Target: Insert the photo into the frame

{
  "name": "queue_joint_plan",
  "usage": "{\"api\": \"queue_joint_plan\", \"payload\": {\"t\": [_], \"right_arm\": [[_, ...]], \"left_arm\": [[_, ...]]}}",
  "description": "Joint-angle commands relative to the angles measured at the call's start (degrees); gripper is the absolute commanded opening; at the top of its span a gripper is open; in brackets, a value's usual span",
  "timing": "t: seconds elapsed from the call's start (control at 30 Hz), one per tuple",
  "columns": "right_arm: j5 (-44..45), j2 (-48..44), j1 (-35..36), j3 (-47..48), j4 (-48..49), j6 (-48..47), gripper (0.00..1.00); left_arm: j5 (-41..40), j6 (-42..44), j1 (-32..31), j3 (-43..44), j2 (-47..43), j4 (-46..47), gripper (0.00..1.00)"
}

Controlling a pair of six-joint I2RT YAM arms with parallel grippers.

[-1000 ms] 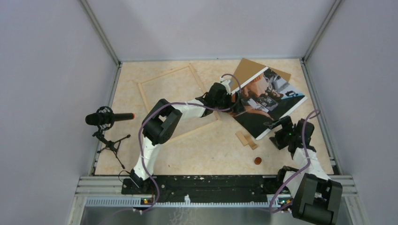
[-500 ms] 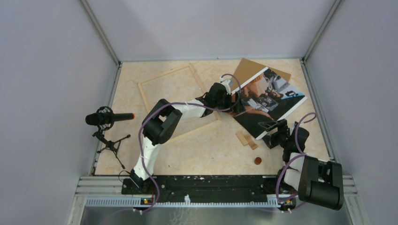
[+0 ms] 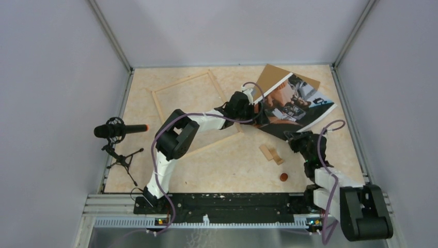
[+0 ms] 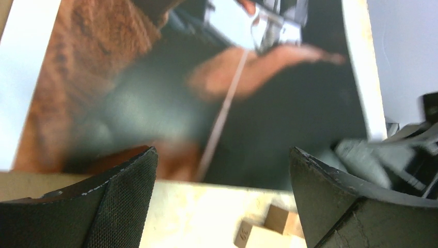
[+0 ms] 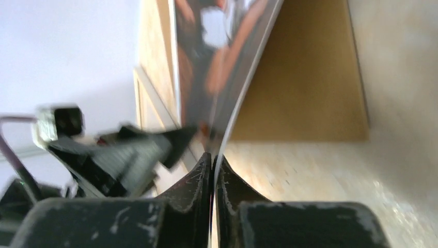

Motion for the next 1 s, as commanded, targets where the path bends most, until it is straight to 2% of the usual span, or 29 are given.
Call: {"api": "queue_joint_plan", "payload": {"t": [0.0,0.13,0.3,0.43,0.5,0.63,0.67,0.77,0.9,0.93,0.97], "right_arm": [[17.6,-11.4,0.8,12.7,-24.0,-7.1,0.00],[21.3,-13.1,0.7,27.6,-41.2,-24.4,0.00],[17.0,-3.8,0.7,51.9,-57.0,-48.6,0.00],[15.0,5.0,4.0,72.9,-70.1,-59.9,0.00],[19.0,9.6,9.6,85.4,-76.2,-64.8,0.00],[37.0,23.2,26.5,103.9,-86.4,-72.9,0.00],[39.2,27.2,30.1,108.1,-88.8,-75.2,0.00],[41.5,41.0,38.6,120.5,-95.3,-77.9,0.00],[43.7,61.1,48.2,138.6,-103.5,-83.0,0.00],[45.2,65.8,51.1,142.9,-104.8,-84.2,0.00],[45.7,68.4,53.3,143.3,-103.0,-85.7,0.00]], "left_arm": [[1.7,-1.5,-0.4,-1.9,-9.3,-4.8,0.99],[1.3,0.2,-0.4,0.0,-22.6,-10.4,0.99],[-4.0,6.2,-0.3,-0.5,-40.7,-18.4,0.99],[-12.3,10.8,-0.3,-2.8,-56.4,-21.8,0.99],[-17.8,13.2,-0.2,-3.0,-63.7,-23.8,0.99],[-26.6,16.2,-0.4,-2.7,-75.7,-24.6,0.99],[-27.7,16.7,-0.3,-2.6,-77.9,-24.3,0.99],[-29.5,17.4,-0.3,-1.5,-82.7,-24.2,0.99],[-29.8,18.3,-0.3,0.6,-84.9,-25.2,0.99],[-29.8,18.6,-0.3,1.1,-85.2,-25.6,0.99],[-29.7,18.8,-0.3,1.7,-85.3,-26.1,0.99]]}}
